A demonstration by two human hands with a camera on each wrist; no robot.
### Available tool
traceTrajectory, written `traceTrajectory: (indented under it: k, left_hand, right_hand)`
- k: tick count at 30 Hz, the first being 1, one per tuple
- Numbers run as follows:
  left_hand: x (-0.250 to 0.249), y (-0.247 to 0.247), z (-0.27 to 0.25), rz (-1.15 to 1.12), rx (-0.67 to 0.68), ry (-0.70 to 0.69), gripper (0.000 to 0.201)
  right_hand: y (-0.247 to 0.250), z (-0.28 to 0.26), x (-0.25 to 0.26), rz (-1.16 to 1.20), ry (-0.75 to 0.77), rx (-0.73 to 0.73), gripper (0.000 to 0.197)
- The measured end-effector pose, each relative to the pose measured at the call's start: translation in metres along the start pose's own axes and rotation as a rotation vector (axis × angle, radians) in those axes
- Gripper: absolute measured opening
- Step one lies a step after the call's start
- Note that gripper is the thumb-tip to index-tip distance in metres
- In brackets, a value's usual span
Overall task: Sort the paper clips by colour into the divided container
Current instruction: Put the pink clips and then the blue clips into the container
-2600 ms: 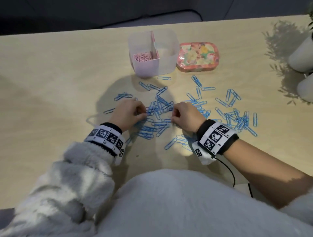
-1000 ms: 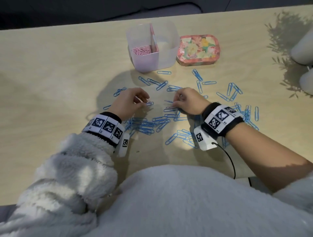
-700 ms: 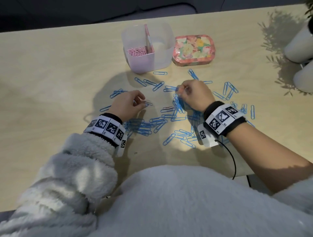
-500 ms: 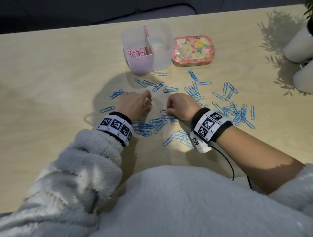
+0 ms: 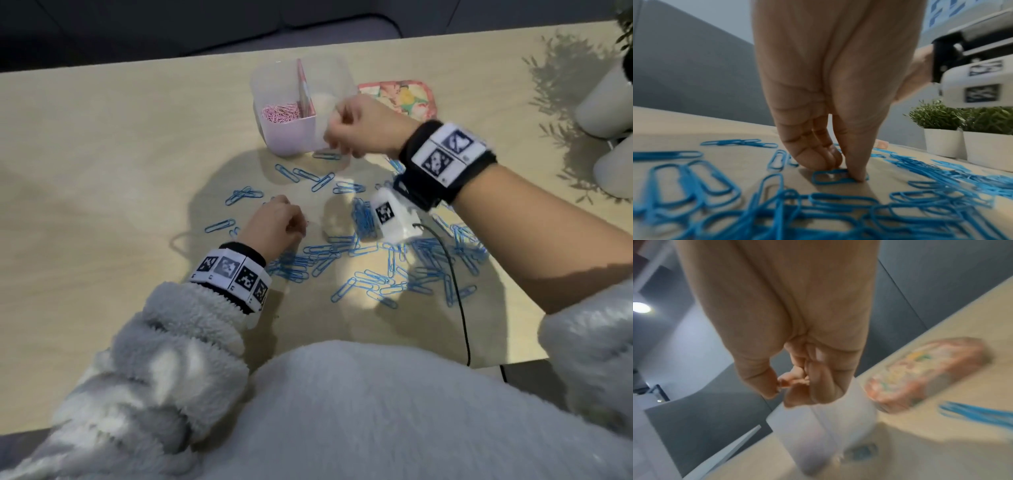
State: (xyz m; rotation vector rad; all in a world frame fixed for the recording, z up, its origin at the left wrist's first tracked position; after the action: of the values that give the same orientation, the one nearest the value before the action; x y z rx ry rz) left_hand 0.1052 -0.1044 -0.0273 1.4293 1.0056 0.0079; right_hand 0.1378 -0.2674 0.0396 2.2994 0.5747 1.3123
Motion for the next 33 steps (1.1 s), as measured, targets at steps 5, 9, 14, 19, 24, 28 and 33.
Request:
traceTrajectory:
  k: [5, 9, 14, 19, 24, 28, 33]
  left_hand:
    - [0.013, 0.004, -0.018, -0.097, -0.11, 0.07, 0.021]
    - [0.013, 0.008, -0.016, -0.059, -0.183, 0.085, 0.019]
    - [0.003, -0.006, 0.004, 0.021, -0.081, 0.061, 0.017]
    - [-0.002, -0.013, 0.017, 0.174, 0.127, 0.075, 0.021]
    - [-0.018, 0.044, 0.037, 0.046, -0.206, -0.036, 0.01]
    - [-0.018, 0.102, 0.063, 0.09, -0.484, -0.096, 0.013]
    - [0.003, 0.111, 0.087, 0.184, -0.403, -0.014, 0.026]
  right_hand:
    - [0.004, 0.039, 0.052, 0.065, 0.052, -0.15, 0.027]
    - [-0.008, 0.056, 0.062, -0.012, -0.009, -0.187, 0.025]
    - [-0.017, 0.063, 0.055, -0.004, -0.038, -0.087, 0.038]
    - [0.013, 0.029, 0.041, 0.219, 0.097, -0.294, 0.03]
    - [0.006, -0.021, -0.044, -0.113, -0.065, -0.352, 0.019]
    - [-0.023, -0.061, -0.092, -0.498, -0.182, -0.323, 0.025]
    - [-0.044, -0.072, -0.111, -0.485, -0.204, -0.324, 0.03]
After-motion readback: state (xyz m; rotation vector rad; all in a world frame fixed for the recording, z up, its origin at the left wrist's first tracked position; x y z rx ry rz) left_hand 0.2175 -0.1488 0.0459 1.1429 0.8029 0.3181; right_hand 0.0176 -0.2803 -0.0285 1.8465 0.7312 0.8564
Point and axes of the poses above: each hand's wrist, its own z-axis towards the middle knuckle, its own y-axis out of the back of the hand, x = y × z, the point moved 6 cm from there along z, towards the middle knuckle, and after that the axes turned 13 degrees about -y, right-handed, at the moved point
